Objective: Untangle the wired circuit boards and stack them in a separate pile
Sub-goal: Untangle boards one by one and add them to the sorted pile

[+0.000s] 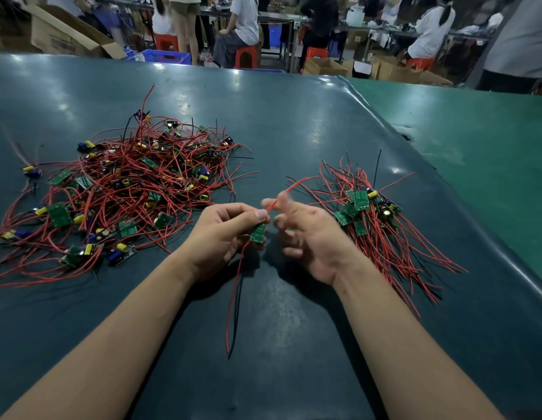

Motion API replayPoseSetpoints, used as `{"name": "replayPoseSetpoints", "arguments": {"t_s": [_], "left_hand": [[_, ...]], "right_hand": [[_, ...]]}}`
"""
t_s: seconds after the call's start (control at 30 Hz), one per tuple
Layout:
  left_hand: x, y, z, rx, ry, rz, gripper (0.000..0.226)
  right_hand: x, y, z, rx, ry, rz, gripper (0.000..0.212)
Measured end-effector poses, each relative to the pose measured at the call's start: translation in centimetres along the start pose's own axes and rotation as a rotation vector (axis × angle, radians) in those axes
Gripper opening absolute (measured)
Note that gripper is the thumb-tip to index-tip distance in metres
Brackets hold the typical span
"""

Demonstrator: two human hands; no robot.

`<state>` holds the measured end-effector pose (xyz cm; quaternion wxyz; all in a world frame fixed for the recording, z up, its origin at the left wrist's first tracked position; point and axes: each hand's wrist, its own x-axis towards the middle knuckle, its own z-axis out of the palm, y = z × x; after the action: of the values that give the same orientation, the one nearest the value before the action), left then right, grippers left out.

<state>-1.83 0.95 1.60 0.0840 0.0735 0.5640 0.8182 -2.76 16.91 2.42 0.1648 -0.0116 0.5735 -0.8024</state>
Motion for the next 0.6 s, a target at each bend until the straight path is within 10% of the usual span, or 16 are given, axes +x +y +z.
{"name": "replayPoseSetpoints", "arguments": {"t_s": [0.1,0.6], "left_hand": [[-0.2,0.0,0.1,0.062,-0.023,-0.007,0.010],[-0.5,0.8,0.0,-0.003,0.011,-0.026,0.014]], "right_hand": [[-0.2,0.6,0.6,-0.092,-0.013,-0.046,0.020],[0.6,-1.7,-1.2,0.377,0.538,-0.379,0.016]]}}
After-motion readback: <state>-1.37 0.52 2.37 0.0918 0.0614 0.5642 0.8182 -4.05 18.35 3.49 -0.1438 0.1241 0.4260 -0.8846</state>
